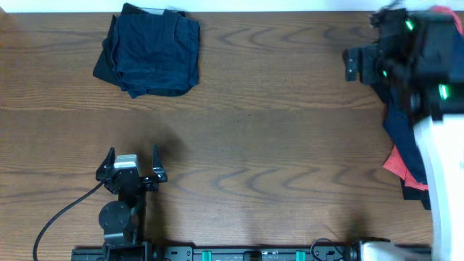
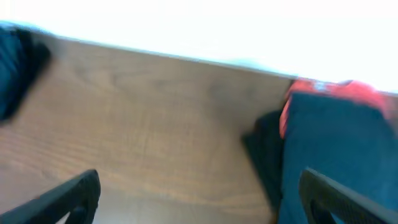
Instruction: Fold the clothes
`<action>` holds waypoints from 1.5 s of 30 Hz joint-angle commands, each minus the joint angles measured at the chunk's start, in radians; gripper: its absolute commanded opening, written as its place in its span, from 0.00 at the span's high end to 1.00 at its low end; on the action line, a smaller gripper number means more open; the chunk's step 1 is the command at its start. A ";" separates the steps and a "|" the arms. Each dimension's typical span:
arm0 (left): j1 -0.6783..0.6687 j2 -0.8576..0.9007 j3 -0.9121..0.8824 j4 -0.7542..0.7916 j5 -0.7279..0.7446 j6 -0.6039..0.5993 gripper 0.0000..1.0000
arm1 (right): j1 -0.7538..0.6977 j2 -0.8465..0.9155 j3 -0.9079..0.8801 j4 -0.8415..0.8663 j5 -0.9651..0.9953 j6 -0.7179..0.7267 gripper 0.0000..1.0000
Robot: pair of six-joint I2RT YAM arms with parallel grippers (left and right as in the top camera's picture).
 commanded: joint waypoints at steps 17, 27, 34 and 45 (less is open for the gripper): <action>0.006 0.000 -0.012 -0.041 0.000 -0.009 0.02 | -0.014 -0.853 -1.169 0.652 0.011 0.074 0.01; 0.006 0.000 -0.012 -0.041 0.000 -0.009 0.02 | -0.006 -1.140 -1.392 0.674 0.012 0.121 0.01; 0.006 0.000 -0.012 -0.041 0.000 -0.009 0.02 | 0.012 -1.205 -1.392 0.580 0.018 0.112 0.01; 0.006 0.000 -0.012 -0.041 0.000 -0.009 0.02 | 0.009 -1.306 -1.392 0.581 0.019 0.113 0.01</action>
